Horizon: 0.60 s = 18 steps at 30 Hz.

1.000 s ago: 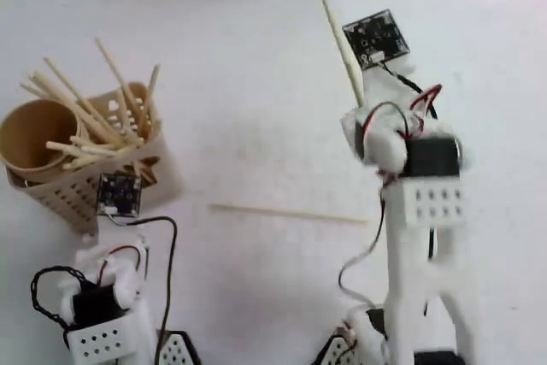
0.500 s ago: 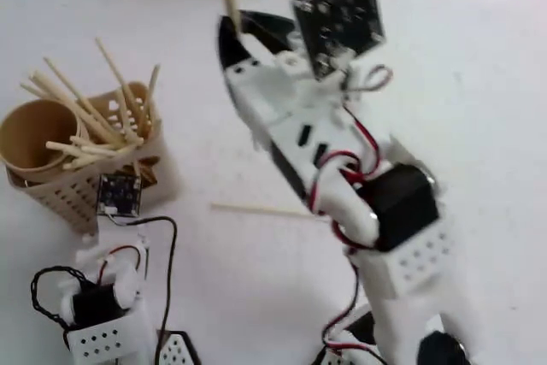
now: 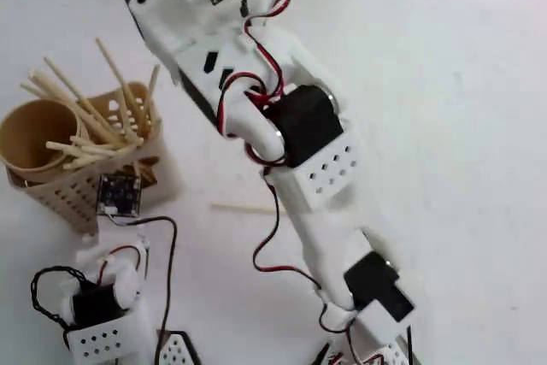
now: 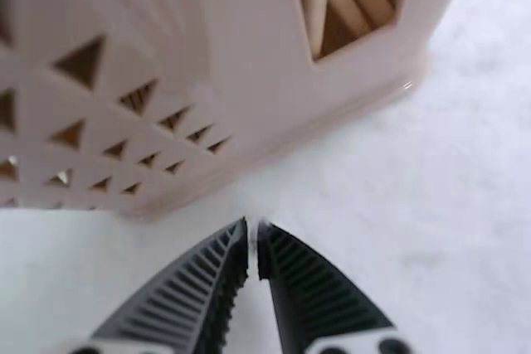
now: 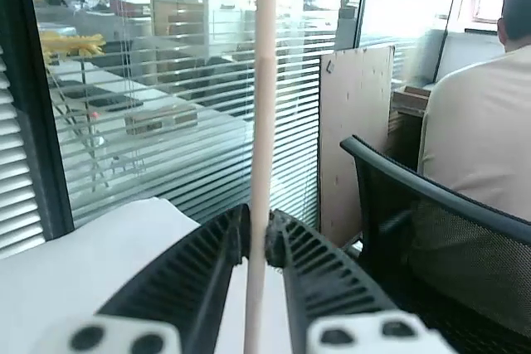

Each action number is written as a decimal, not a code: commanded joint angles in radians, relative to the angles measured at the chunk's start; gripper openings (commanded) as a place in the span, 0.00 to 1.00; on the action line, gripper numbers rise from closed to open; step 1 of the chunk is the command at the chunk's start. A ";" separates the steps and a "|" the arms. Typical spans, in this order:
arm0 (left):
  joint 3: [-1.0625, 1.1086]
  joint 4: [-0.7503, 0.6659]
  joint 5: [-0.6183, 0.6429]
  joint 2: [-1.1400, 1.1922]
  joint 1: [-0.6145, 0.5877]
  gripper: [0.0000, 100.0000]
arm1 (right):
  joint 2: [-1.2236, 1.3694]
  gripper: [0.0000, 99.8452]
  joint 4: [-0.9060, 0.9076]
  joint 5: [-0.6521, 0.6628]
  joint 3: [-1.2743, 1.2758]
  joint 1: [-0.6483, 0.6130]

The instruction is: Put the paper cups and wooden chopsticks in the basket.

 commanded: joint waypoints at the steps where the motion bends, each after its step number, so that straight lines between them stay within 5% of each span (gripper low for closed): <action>1: -0.002 0.000 -0.011 0.008 0.002 0.05 | 0.028 0.02 0.041 -0.005 -0.180 -0.045; 9: -0.002 0.000 -0.011 0.008 0.002 0.05 | 0.105 0.02 0.067 -0.005 -0.252 -0.211; 18: -0.002 0.000 -0.011 0.008 0.002 0.05 | 0.268 0.02 0.137 -0.006 -0.253 -0.199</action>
